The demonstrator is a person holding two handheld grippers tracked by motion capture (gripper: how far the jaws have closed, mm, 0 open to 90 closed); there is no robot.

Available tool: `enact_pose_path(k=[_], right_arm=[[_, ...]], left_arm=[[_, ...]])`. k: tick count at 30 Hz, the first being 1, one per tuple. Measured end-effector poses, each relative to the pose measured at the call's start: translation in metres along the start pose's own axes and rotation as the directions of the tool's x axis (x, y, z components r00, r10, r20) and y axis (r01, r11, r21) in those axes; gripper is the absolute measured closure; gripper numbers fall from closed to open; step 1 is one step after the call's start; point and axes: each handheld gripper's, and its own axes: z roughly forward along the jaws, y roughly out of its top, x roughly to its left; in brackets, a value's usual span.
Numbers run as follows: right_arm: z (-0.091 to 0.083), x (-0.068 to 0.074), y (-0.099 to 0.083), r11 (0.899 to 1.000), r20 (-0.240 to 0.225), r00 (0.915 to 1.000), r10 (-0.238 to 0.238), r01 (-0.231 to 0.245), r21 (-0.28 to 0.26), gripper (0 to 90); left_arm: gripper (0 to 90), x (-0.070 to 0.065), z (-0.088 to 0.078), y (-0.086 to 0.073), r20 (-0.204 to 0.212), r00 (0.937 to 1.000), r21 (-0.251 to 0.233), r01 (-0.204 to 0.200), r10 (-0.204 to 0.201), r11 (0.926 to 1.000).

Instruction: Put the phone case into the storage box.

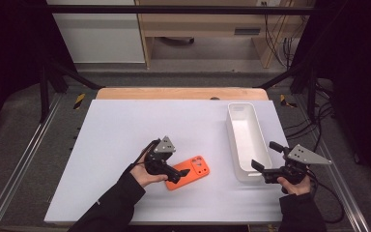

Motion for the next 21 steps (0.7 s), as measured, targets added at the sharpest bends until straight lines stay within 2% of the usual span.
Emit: enact_pose_path(k=[14, 21], right_arm=[[0.000, 0.000, 0.000, 1.000, 0.004, 1.0000, -0.002, 0.001, 0.008, 0.4], [0.001, 0.000, 0.000, 1.000, 0.003, 1.0000, -0.003, 0.003, 0.008, 0.5]], left_arm=[[0.0, -0.004, 0.018, 0.002, 0.037, 0.9988, 0.084, -0.034, 0.031, 0.9959], [0.0, -0.004, 0.026, 0.000, 0.034, 0.9986, 0.123, -0.044, 0.040, 0.9914]])
